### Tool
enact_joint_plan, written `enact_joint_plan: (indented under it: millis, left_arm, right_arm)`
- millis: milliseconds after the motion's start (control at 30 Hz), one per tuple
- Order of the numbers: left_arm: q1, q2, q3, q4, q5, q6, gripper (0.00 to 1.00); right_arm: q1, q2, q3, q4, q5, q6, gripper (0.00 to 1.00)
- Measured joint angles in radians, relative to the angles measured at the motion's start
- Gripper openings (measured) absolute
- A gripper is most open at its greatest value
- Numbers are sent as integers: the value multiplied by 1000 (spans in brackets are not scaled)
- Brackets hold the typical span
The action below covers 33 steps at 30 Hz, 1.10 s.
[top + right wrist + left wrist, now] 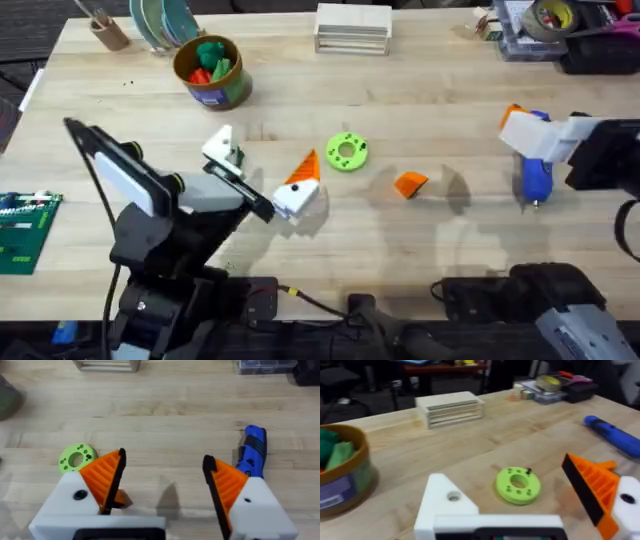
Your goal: Pick up the gripper from the table and insert it into the empty holder that is missing its gripper. Then pick up a screw, insert it into the mounting hole, and use the screwdriver to tighten it. Finally, clean up the table by picking up the vegetable and placing it into the bucket.
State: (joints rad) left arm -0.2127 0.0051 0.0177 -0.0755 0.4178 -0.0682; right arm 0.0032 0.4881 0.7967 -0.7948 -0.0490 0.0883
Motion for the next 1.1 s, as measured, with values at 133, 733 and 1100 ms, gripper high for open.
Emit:
enact_joint_plan:
  millis: [133,733,1100]
  left_arm:
    - [0,0,0,1,121,0,993]
    - [0,0,0,-23,509,9,993]
    - [0,0,0,-26,525,9,993]
  right_arm:
    - [0,0,0,0,0,0,992]
    - [0,0,0,9,-1,1,992]
    - [8,42,26,-126,-94,-32,992]
